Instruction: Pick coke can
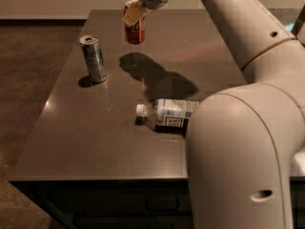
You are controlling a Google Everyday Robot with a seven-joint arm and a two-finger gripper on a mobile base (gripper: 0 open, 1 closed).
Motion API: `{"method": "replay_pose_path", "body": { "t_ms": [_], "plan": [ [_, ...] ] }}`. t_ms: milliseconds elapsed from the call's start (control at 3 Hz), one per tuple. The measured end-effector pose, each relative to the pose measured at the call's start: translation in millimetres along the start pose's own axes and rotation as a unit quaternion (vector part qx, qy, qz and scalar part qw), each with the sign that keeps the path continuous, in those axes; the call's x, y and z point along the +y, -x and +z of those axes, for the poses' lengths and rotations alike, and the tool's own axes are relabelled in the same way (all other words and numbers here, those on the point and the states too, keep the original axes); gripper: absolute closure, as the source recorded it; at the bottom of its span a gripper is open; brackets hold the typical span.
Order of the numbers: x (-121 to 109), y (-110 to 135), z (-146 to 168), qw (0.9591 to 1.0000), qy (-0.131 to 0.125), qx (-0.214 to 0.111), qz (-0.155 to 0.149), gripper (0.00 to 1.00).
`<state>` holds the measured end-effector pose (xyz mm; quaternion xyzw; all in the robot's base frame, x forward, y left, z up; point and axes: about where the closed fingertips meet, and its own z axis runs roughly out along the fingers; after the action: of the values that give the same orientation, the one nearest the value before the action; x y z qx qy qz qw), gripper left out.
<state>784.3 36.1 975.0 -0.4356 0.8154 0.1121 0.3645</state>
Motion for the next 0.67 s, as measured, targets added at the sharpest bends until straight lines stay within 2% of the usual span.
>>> {"method": "replay_pose_path", "body": {
  "t_ms": [333, 667],
  "plan": [
    [9, 12, -42, 0.9982, 0.012, -0.016, -0.056, 1.00],
    [14, 16, -71, 0.9950, 0.025, -0.022, -0.094, 1.00]
  ]
}}
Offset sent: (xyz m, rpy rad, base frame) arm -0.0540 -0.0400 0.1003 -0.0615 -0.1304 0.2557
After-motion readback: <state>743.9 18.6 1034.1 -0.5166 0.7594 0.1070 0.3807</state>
